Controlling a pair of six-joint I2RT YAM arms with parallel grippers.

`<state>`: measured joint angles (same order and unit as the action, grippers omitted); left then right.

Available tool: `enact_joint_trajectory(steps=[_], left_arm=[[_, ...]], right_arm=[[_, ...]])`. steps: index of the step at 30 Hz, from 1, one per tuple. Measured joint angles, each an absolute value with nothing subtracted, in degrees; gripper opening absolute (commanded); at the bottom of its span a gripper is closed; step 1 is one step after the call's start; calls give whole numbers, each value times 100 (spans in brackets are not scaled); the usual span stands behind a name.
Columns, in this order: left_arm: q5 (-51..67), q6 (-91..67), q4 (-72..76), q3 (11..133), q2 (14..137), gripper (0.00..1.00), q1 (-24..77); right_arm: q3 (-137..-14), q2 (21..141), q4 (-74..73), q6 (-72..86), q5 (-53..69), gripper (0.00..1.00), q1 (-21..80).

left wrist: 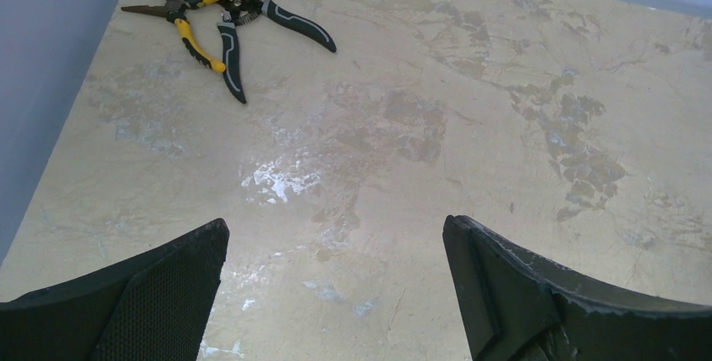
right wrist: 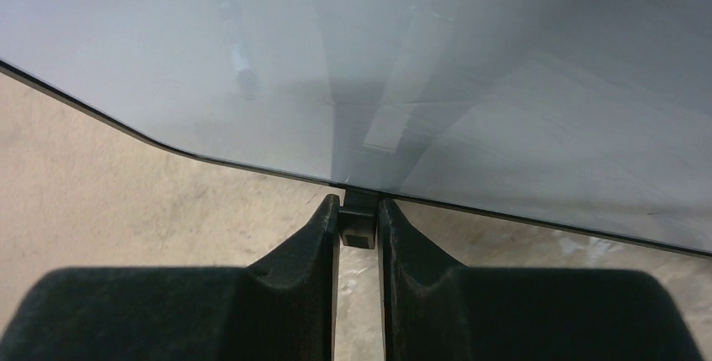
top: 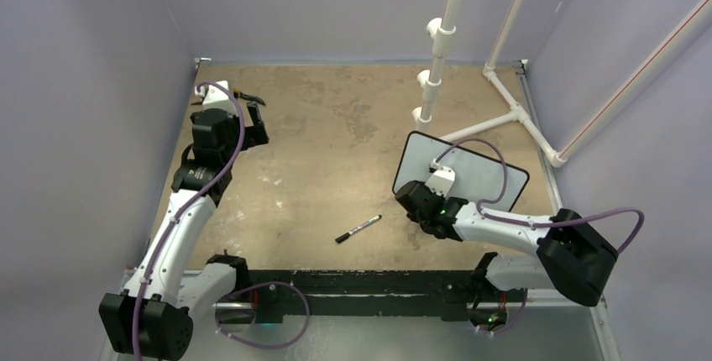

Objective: Write a sentence on the whiteboard
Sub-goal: Move the whiteboard to the center of the board.

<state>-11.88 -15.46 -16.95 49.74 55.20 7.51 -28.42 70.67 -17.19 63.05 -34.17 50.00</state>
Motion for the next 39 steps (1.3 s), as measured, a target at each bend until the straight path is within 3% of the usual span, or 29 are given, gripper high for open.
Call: enact_joint_trajectory(steps=[14, 39], left_arm=[[-1184, -1546, -1693, 4974, 5494, 99, 751], [-1188, -1544, -1684, 4932, 5494, 99, 751]], right_arm=[[-3190, 7397, -1317, 6075, -3227, 0, 6123], [-4421, 9194, 108, 4449, -2661, 0, 6519]])
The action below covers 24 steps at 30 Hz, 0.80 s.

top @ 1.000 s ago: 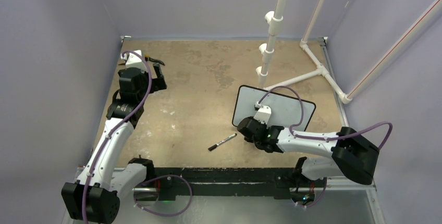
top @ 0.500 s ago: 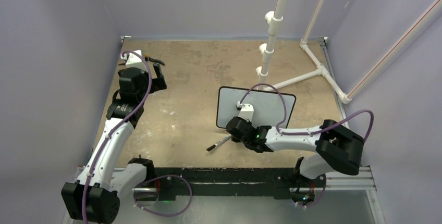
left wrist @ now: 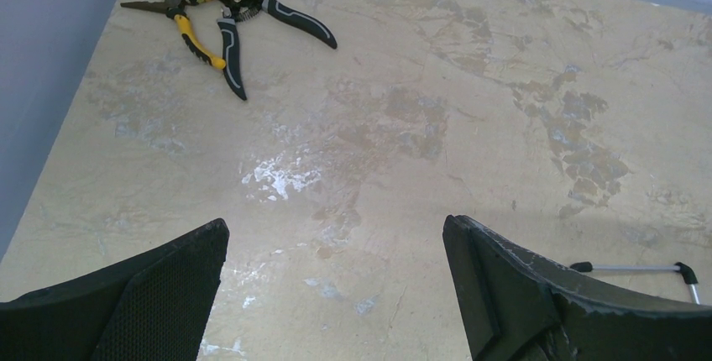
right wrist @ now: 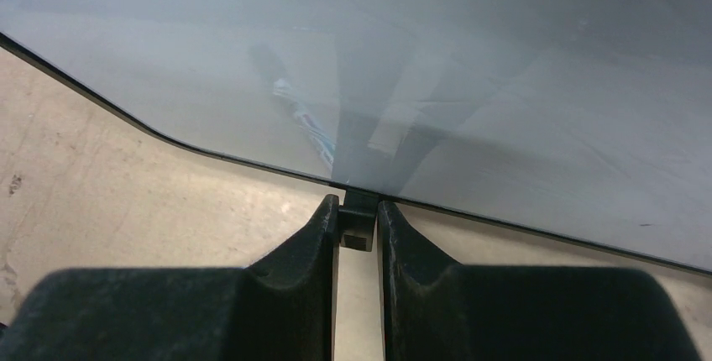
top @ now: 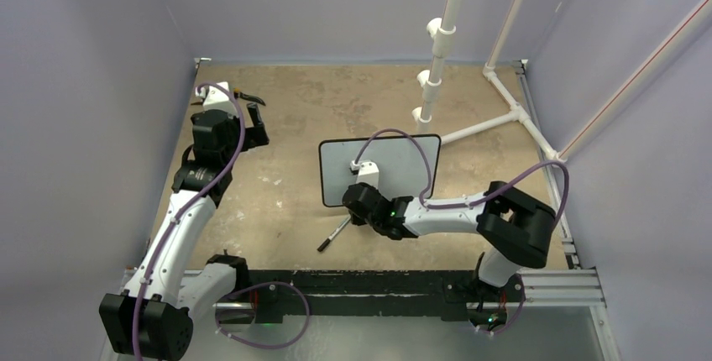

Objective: Write a sentence on the whiteboard
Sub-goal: Move the whiteboard to the center of the board.

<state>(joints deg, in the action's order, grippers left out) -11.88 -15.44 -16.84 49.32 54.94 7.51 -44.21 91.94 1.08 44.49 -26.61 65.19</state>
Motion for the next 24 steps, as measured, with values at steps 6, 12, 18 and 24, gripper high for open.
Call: enact_joint_trajectory(steps=[6, 12, 18, 24], left_arm=[[-1188, -1542, -1684, 4886, 5494, 99, 751], [-1201, -1542, -1686, 4884, 5446, 99, 751], [-1236, -1542, -1684, 4884, 5356, 99, 751], [-1247, -1542, -1686, 4884, 5321, 99, 751]], right_arm=[[-4869, 9653, 322, 3944, -2427, 0, 6521], [-5207, 10123, 475, 3385, -2233, 0, 6523], [-5669, 10554, 635, 3037, -2191, 0, 6519], [-5931, 10803, 777, 2869, -2141, 0, 6458]])
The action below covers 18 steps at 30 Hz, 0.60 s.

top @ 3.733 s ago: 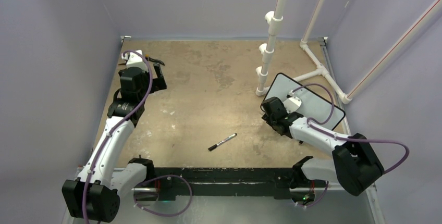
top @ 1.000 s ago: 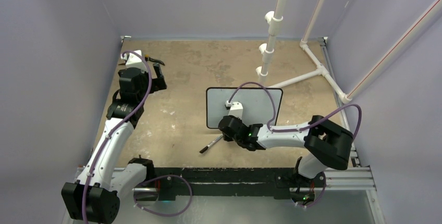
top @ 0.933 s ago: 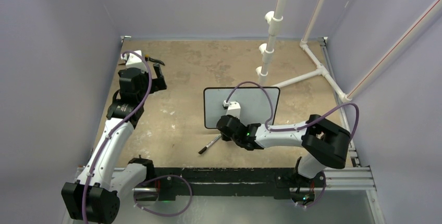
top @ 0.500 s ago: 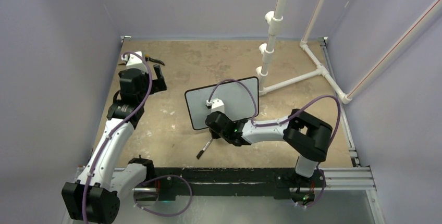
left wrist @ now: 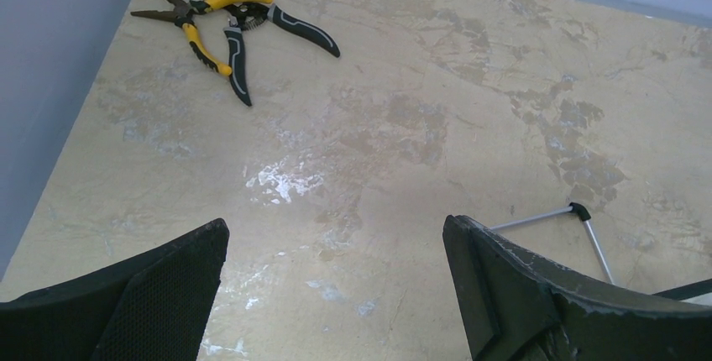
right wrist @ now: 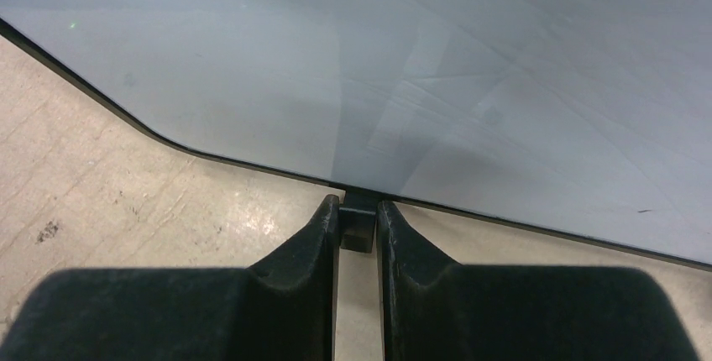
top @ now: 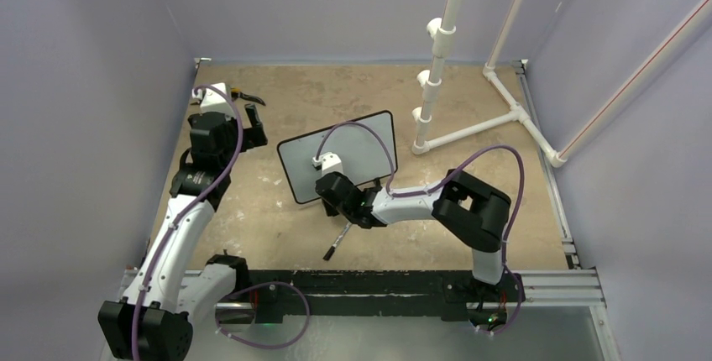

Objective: Write a sentence on the whiteboard
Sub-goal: Move the whiteboard to the center of the board.

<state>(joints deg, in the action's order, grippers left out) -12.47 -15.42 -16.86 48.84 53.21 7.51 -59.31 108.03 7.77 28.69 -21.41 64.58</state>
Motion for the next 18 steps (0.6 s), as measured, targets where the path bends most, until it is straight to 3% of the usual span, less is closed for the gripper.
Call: enact_joint_trajectory(steps=[3, 4, 7, 12, 18], left_arm=[[-1249, -1538, -1684, 4882, 5284, 99, 751], [-1258, -1533, -1684, 4882, 5266, 99, 751], [-1297, -1474, -1680, 4880, 5199, 99, 751], [-1525, -1223, -1616, 4880, 5089, 96, 751], [-1286, -1066, -1610, 4974, 5046, 91, 768]], right_arm=[[-6014, 10862, 786, 2801, -2134, 1, 6434], [-6020, 10862, 784, 2781, -2132, 5, 6427], [-6029, 10862, 775, 2711, -2130, 31, 6412], [-5946, 10669, 823, 2624, -2106, 58, 6412], [-5356, 9638, 1013, 2530, -2082, 71, 6410]])
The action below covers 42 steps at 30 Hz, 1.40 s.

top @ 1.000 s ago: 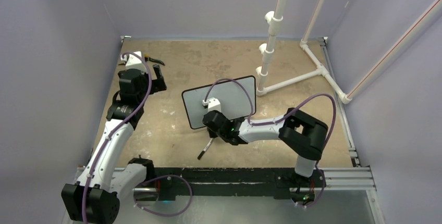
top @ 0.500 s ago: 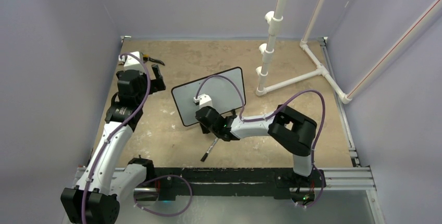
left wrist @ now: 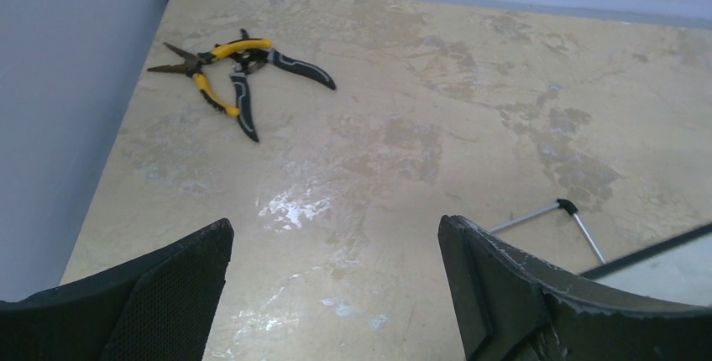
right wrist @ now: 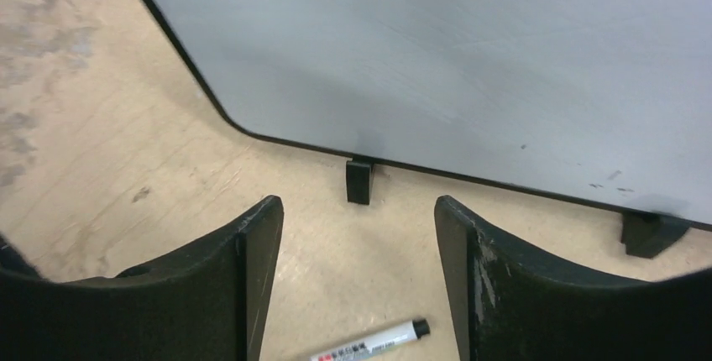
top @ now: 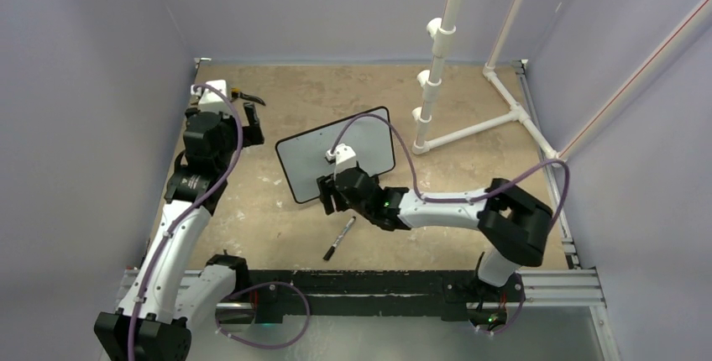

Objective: Write a sentence on the whiteboard
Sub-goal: Move the whiteboard to the center of the board, then pick up the whiteboard marker from the corner of the board.

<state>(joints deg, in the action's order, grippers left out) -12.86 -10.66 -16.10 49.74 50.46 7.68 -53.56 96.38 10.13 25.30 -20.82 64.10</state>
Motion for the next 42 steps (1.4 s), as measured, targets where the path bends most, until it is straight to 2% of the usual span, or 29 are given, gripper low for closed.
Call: enact_joint_trajectory(steps=[3, 8, 14, 22, 28, 36, 42], left_arm=[[-1114, -873, -1800, 5277, 5146, 90, 1083], [-617, -613, -2294, 6233, 5513, 83, 1833], [163, -633, -2665, 6853, 5913, 81, 2635], [224, -1413, -2661, 5607, 6093, 76, 4831], [-342, -2471, -2532, 4410, 6440, 68, 6224], [-1009, -3546, -2539, 3841, 7089, 53, 6759], [-1092, -4049, -2593, 3417, 7109, 48, 6768]], right_arm=[[-5065, 9074, 987, 2497, -1988, 78, 6410], [-4790, 8197, 683, 2421, -1848, 79, 6307], [-4458, 7356, 567, 2438, -1210, 80, 5277], [-3710, 6488, 497, 2526, -768, 80, 3972], [-3391, 5937, 497, 2762, -821, 80, 3782], [-3229, 5531, 539, 3006, -958, 80, 3785], [-3133, 5400, 558, 3151, -967, 79, 3785]])
